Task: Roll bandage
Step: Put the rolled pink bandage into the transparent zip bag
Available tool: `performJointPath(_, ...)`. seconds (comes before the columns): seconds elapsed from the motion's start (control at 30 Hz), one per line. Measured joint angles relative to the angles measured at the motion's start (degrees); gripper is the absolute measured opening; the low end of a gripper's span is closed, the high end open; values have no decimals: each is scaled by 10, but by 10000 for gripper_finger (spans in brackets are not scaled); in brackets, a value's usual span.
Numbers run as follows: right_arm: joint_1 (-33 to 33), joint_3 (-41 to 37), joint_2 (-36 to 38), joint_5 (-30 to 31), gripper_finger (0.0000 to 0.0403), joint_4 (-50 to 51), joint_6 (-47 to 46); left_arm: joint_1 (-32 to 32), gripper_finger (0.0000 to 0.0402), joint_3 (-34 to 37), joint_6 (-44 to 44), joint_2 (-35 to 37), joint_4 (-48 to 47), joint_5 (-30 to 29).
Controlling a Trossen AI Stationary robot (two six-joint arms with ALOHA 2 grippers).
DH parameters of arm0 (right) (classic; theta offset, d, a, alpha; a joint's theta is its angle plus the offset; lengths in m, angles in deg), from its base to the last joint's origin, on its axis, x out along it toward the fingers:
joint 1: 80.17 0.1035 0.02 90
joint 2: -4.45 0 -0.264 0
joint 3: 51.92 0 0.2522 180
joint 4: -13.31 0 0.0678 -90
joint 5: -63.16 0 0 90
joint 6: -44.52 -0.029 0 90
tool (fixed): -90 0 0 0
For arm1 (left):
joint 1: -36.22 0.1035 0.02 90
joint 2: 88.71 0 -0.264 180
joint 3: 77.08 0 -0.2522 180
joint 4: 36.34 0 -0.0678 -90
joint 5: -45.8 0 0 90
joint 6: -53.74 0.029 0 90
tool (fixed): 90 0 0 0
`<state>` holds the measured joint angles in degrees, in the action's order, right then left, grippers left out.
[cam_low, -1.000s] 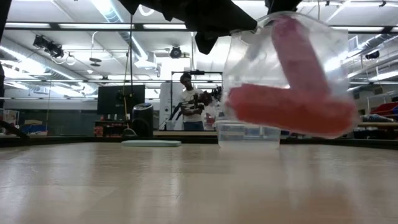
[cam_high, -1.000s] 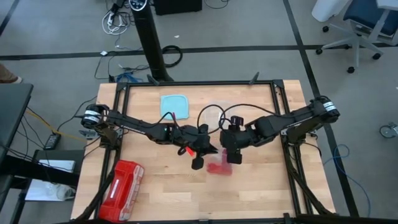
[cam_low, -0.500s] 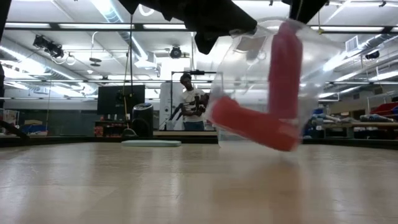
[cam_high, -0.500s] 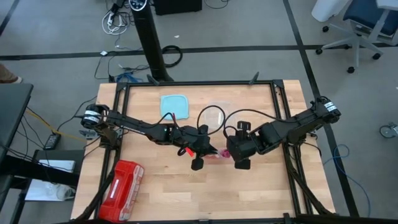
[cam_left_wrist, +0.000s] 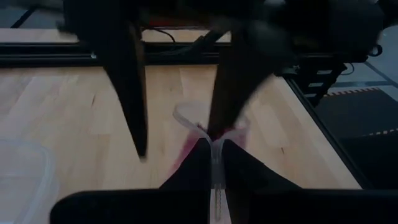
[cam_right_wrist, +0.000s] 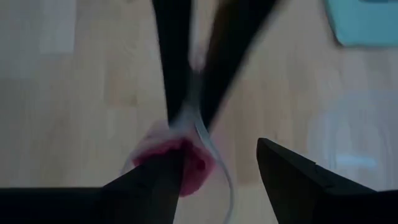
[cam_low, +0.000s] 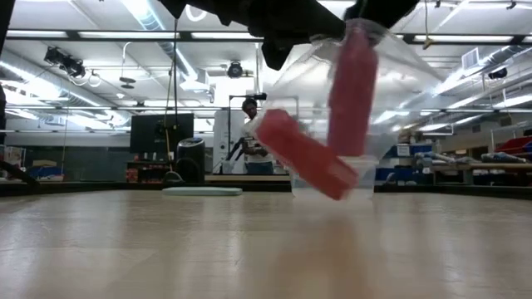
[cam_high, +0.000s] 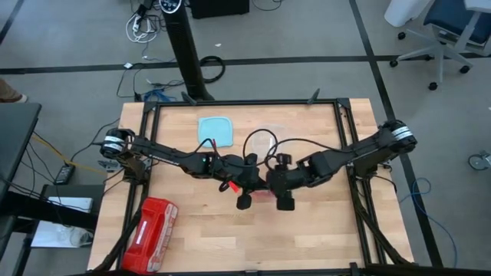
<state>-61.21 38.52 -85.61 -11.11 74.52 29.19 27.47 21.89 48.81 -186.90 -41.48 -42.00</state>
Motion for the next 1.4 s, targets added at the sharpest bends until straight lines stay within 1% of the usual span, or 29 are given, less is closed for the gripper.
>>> performJointPath(0.1, -18, 0, -29, -25, 204, -40, 38, 0, 21, 1, 0, 0, -4, 0)
performJointPath(0.2, -35, 0, -64, -48, 204, -52, 56, 0, 21, 2, 0, 0, -8, -1)
performJointPath(0.33, -44, 11, -72, -19, 202, -29, 57, 1, 21, 2, 2, 0, -18, -8)
performJointPath(0.57, -28, 11, -30, 58, 199, -48, 58, 2, 21, -2, 0, 3, -1, -11)
performJointPath(0.7, -18, 11, -16, 82, 199, -37, 47, 1, 21, -2, -16, 3, 16, -11)
performJointPath(0.9, 16, 56, 1, 135, 199, 42, 7, -1, 21, -4, -33, 4, 51, -8)
performJointPath(0.97, 27, 76, 1, 141, 199, 69, 3, -1, 21, -4, -39, 4, 54, -2)
performJointPath(1.07, 39, 108, 3, 145, 199, 130, -33, -3, 21, -2, -50, 3, 44, 6)
performJointPath(1.17, 45, 139, 7, 183, 199, 168, -71, -8, 21, 3, -71, -5, 22, 18)
performJointPath(1.23, 45, 148, 8, 183, 199, 190, -80, -11, 21, 4, -82, -6, 29, 17)
performJointPath(1.4, 49, 155, 5, 171, 199, 214, -90, -25, 21, 1, -88, -7, 45, -12)
